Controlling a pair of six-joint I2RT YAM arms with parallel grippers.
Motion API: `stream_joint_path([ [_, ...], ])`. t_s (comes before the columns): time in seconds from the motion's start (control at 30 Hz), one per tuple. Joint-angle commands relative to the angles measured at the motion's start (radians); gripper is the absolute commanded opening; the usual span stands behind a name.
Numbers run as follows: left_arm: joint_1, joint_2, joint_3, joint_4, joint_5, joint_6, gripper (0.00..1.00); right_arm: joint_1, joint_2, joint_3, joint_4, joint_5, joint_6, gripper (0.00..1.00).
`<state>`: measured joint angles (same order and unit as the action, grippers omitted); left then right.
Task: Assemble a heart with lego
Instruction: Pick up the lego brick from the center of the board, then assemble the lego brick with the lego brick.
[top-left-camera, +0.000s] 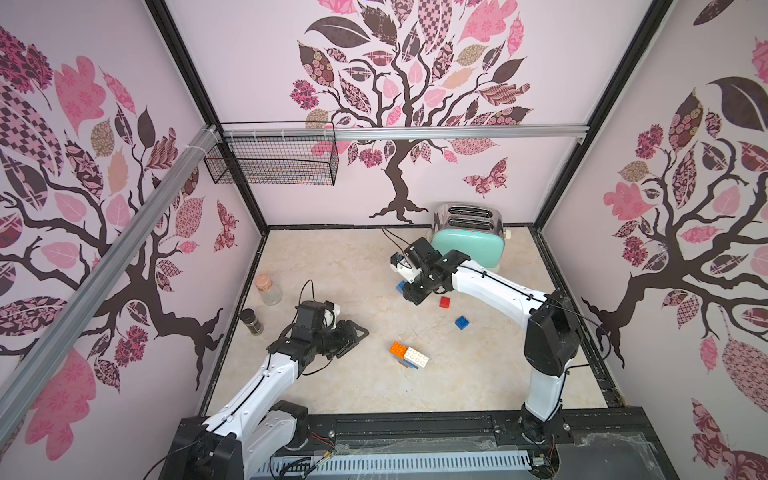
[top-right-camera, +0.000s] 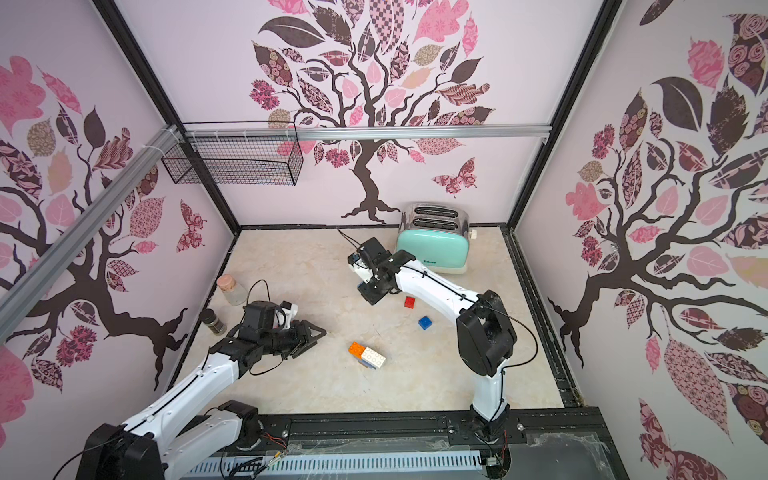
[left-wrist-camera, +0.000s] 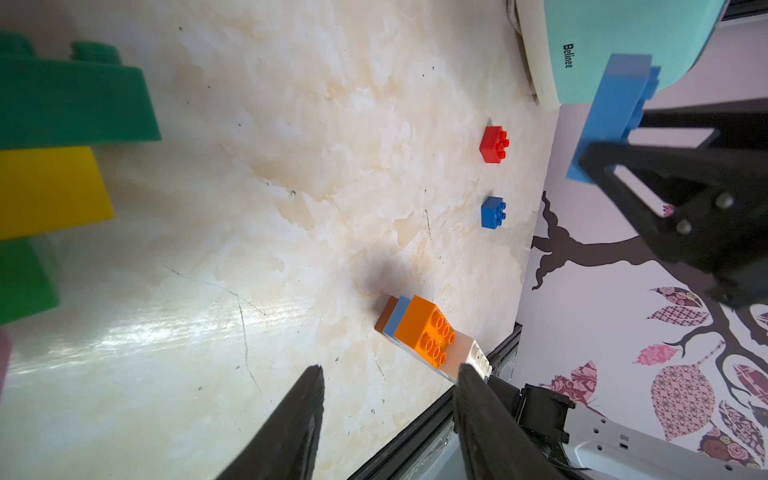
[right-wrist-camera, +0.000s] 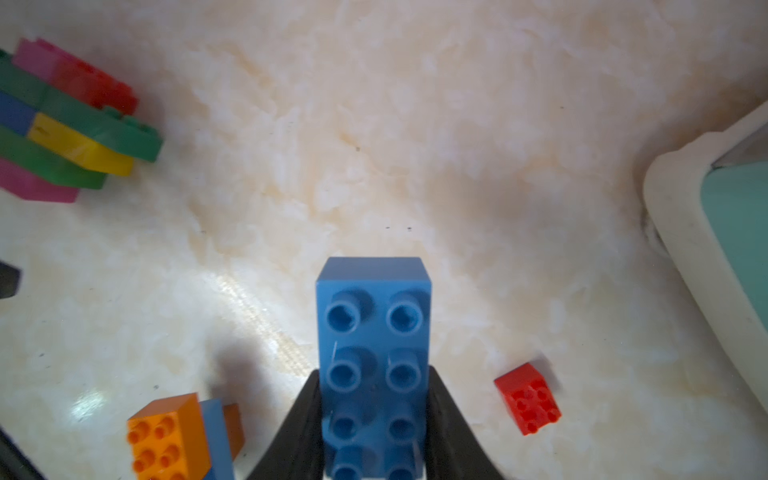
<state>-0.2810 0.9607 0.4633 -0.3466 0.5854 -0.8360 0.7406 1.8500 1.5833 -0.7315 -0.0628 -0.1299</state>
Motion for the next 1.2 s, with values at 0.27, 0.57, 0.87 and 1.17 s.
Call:
stream_joint_path([
  [0.27,0.004,-0.124,-0.084,-0.032,-0.024,-0.048,0.54,0.235,-0.084,-0.178,0.001,0.028,0.229,0.3],
  [0.57,0.006,-0.12,-0.096,-0.018,-0.016,-0.058,0.54,0.266,-0.117,-0.26,0.026,0.057,0.279,0.3],
  [0.87,0.006,-0.125,-0.097,-0.023,-0.021,-0.058,0.54,0.29,-0.118,-0.295,0.044,0.076,0.297,0.3],
  [1.17,0.005,-0.133,-0.098,-0.026,-0.026,-0.057,0.54,0.319,-0.103,-0.311,0.02,0.152,0.309,0.3],
])
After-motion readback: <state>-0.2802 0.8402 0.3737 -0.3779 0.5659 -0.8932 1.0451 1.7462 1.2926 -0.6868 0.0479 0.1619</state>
